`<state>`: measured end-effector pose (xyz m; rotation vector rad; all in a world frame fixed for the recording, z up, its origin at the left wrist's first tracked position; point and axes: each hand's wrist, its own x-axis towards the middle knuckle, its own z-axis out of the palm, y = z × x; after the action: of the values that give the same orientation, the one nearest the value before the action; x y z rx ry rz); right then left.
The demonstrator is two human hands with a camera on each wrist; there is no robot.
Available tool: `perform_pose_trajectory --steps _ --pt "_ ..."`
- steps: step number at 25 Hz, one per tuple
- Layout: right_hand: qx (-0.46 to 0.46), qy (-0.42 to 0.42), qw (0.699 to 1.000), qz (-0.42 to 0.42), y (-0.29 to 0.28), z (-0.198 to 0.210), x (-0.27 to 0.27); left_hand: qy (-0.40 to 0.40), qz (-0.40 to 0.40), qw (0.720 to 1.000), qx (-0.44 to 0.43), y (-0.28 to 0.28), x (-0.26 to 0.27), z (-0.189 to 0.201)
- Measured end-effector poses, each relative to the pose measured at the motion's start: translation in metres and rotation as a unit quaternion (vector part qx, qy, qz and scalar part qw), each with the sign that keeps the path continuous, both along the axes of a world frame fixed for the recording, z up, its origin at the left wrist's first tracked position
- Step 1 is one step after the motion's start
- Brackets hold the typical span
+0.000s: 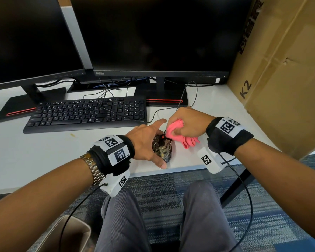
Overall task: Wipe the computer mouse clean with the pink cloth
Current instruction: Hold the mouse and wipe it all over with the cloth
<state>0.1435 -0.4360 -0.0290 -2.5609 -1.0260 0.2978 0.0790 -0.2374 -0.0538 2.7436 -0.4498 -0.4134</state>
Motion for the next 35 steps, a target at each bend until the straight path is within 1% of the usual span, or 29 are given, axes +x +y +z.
perform_pose_trajectory --steps 8,12,15,22,27,31,35 --pt "0.004 0.013 0.999 0.034 0.003 0.006 -0.011 -0.009 -0.002 1.0 0.003 0.001 0.001 -0.002" --pt "-0.003 -0.006 1.0 0.025 0.003 0.004 -0.008 -0.006 -0.002 1.0 0.007 0.0 0.0 0.0" --pt "0.0 0.002 1.0 0.02 0.005 0.003 -0.01 -0.008 -0.002 1.0 0.003 0.0 0.001 -0.001" --pt "0.012 0.016 0.999 0.04 0.001 0.004 -0.013 -0.003 0.004 1.0 0.003 0.001 0.001 -0.002" --pt "0.022 0.017 0.999 0.023 0.003 0.001 -0.008 -0.004 0.0 1.0 0.001 0.001 0.0 -0.001" --pt "0.016 0.031 0.999 0.038 0.003 0.004 -0.012 -0.006 0.001 1.0 0.008 0.0 0.0 -0.001" --pt "0.021 0.014 0.999 0.034 0.005 0.005 -0.009 0.0 0.003 1.0 0.005 0.001 0.002 -0.002"
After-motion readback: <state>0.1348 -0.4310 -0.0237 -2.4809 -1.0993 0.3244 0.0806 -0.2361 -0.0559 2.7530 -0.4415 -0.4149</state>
